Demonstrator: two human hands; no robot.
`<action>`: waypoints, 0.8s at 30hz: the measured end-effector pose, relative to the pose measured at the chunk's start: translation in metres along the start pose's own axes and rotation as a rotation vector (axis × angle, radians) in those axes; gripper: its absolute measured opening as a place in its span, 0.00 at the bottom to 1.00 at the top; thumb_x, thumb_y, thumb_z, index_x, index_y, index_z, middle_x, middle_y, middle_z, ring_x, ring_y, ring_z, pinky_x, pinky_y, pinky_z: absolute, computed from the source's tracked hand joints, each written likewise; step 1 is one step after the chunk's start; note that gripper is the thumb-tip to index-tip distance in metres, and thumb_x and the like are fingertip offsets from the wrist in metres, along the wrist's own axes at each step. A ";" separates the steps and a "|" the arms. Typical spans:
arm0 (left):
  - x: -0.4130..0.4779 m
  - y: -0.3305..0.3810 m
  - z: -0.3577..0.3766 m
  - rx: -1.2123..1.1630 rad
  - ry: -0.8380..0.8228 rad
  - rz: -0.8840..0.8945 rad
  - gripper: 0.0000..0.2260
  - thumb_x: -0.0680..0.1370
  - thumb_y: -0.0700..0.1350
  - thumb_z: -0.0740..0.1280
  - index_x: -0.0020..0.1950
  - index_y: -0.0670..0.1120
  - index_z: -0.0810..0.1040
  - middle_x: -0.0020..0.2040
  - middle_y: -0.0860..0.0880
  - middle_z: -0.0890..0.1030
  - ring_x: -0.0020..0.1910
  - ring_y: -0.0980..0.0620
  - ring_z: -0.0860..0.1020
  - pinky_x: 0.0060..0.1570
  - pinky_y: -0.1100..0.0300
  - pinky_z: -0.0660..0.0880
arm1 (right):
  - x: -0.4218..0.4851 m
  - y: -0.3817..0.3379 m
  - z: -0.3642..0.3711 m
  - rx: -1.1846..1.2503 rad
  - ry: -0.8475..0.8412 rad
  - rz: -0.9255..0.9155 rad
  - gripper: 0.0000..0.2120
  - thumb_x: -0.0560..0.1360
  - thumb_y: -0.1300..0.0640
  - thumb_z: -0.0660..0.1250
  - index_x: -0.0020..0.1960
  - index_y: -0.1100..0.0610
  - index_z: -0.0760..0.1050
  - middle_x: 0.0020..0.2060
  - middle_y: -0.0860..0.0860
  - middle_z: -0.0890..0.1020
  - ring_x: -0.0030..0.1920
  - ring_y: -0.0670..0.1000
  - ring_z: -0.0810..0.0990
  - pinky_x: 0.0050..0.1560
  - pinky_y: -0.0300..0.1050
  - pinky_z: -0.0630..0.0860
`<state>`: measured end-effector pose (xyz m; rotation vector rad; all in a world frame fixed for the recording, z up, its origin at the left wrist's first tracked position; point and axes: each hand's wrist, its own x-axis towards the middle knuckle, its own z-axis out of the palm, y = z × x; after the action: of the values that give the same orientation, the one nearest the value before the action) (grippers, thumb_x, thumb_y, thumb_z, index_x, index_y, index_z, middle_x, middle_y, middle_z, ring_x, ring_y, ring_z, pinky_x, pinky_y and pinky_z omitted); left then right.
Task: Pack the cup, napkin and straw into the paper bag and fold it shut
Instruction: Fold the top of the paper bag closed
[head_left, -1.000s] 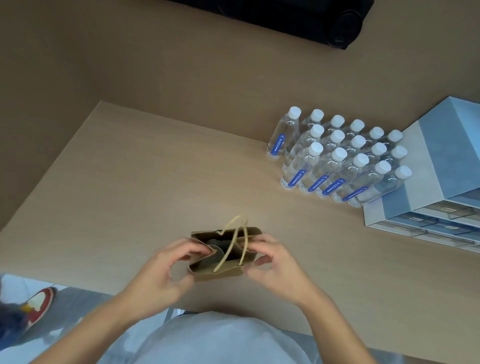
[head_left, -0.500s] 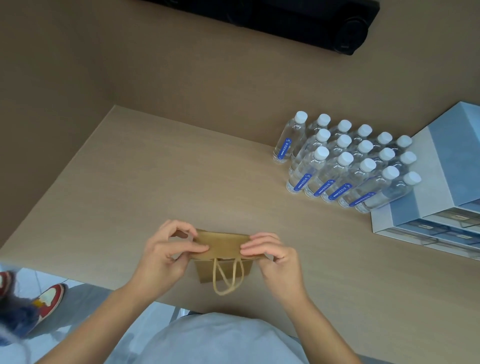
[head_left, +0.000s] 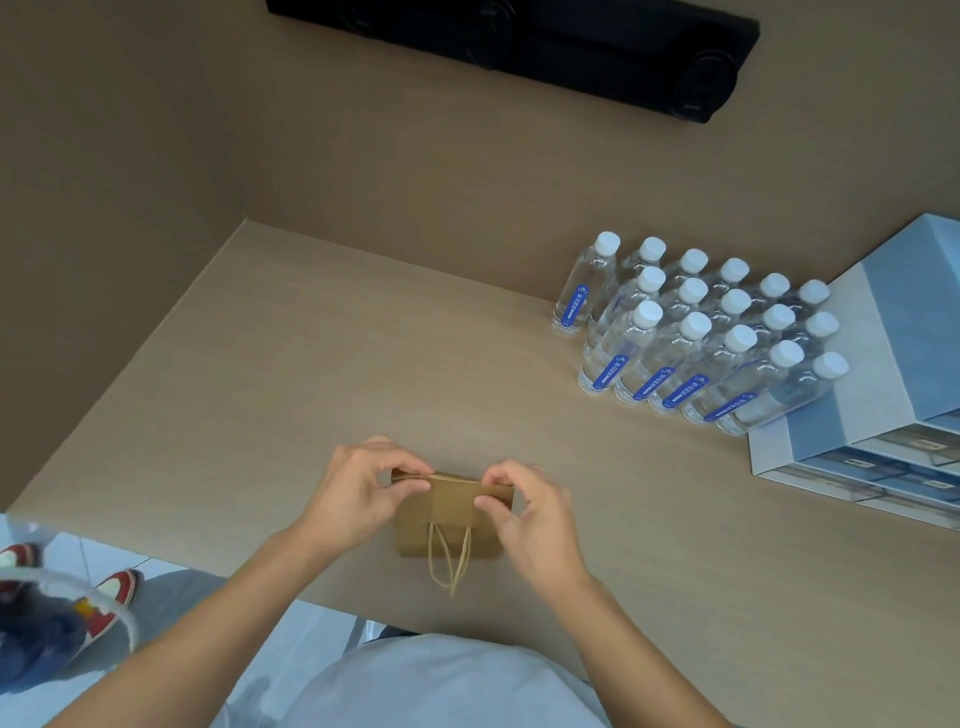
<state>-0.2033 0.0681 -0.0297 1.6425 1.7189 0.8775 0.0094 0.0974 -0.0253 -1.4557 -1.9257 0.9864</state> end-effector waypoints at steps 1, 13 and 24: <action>0.002 0.001 -0.001 -0.014 -0.014 -0.018 0.09 0.67 0.42 0.79 0.41 0.56 0.86 0.37 0.59 0.83 0.41 0.59 0.80 0.47 0.61 0.75 | 0.001 -0.001 0.000 0.014 -0.023 0.006 0.15 0.66 0.64 0.77 0.50 0.50 0.83 0.37 0.44 0.82 0.43 0.46 0.79 0.49 0.29 0.71; 0.009 -0.009 -0.015 -0.002 -0.083 -0.108 0.11 0.70 0.44 0.78 0.38 0.62 0.85 0.33 0.75 0.79 0.44 0.70 0.81 0.48 0.80 0.71 | 0.018 0.011 -0.024 -0.132 -0.098 -0.067 0.04 0.69 0.60 0.77 0.41 0.52 0.84 0.36 0.48 0.87 0.37 0.46 0.82 0.44 0.43 0.78; 0.013 0.004 -0.003 0.048 -0.223 0.016 0.12 0.70 0.48 0.78 0.48 0.62 0.82 0.36 0.75 0.80 0.43 0.70 0.81 0.45 0.78 0.72 | 0.021 0.003 -0.012 -0.219 -0.255 -0.097 0.05 0.72 0.57 0.73 0.47 0.50 0.85 0.41 0.48 0.87 0.45 0.51 0.81 0.50 0.46 0.77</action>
<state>-0.2042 0.0809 -0.0240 1.7172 1.5859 0.6372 0.0143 0.1207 -0.0211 -1.3916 -2.3281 0.9803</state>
